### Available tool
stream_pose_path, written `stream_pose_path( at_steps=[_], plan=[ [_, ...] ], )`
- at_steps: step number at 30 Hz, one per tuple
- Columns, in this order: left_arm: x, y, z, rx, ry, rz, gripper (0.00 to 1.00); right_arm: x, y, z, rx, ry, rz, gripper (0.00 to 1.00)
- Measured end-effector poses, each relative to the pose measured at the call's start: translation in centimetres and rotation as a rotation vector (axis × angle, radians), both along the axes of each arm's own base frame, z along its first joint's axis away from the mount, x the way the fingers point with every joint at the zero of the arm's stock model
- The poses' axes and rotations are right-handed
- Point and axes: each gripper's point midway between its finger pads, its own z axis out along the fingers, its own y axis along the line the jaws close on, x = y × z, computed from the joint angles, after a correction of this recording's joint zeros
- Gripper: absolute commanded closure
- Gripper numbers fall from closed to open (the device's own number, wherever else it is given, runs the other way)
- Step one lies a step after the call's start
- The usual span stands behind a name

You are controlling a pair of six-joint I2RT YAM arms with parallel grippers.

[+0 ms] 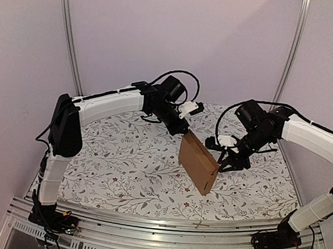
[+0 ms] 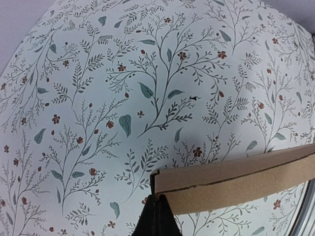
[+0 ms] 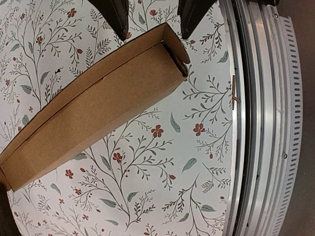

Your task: Fold the paper box

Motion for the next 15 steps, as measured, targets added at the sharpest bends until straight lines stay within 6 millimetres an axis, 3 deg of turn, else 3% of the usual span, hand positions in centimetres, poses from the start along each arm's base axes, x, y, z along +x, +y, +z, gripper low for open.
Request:
stream_pose_path(
  at_steps=[15],
  plan=[
    [0.0,-0.01,-0.07,-0.013,-0.011,0.001,1.0,0.13,0.19,-0.54,-0.01,0.029,-0.033,0.75]
  ],
)
